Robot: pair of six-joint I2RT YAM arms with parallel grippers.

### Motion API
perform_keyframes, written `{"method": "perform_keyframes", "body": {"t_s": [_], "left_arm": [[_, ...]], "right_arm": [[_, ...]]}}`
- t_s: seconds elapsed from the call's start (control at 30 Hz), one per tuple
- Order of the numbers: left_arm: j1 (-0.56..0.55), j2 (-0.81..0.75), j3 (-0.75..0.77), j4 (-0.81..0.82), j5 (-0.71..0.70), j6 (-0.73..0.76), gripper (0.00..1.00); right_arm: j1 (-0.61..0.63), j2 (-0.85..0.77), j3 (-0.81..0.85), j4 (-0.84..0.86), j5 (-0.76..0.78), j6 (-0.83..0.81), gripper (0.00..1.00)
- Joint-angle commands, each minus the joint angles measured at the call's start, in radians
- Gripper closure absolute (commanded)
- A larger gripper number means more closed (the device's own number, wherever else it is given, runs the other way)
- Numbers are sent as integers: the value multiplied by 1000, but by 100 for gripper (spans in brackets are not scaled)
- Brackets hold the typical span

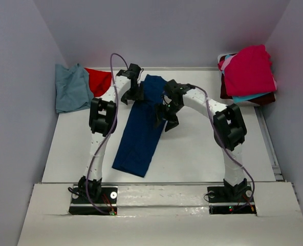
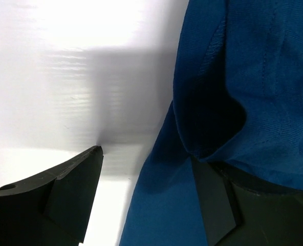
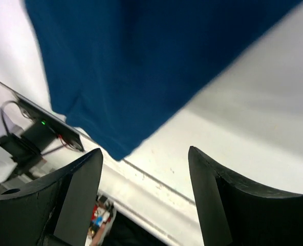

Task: Fold and stack the t-shirts
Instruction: Fold the tshirt

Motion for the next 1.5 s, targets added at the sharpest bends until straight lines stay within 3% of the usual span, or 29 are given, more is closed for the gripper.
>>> {"method": "perform_keyframes", "body": {"t_s": [0.0,0.1,0.2,0.33,0.9,1.13,1.27,1.47], "left_arm": [[40,68,-22,-23,-62,24,19],[40,6,-100,4,-64,33,19],[40,-81,-218,53,-84,33,19],[11,-216,-334,116,-117,30,19],[-41,-491,-384,104,-223,17,17],[-96,-528,-421,69,-154,1,16],[-151,-601,-562,87,-101,-40,16],[-208,-776,-892,155,17,-143,17]], "right_arm": [[31,-99,-148,88,-21,59,27],[31,-117,-200,119,19,82,27],[31,-103,-145,102,117,81,26],[31,-47,-7,66,33,89,26],[33,114,230,28,205,98,27],[2,171,306,39,211,116,27],[-31,223,393,22,217,110,27],[-78,324,531,11,197,110,27]]}}
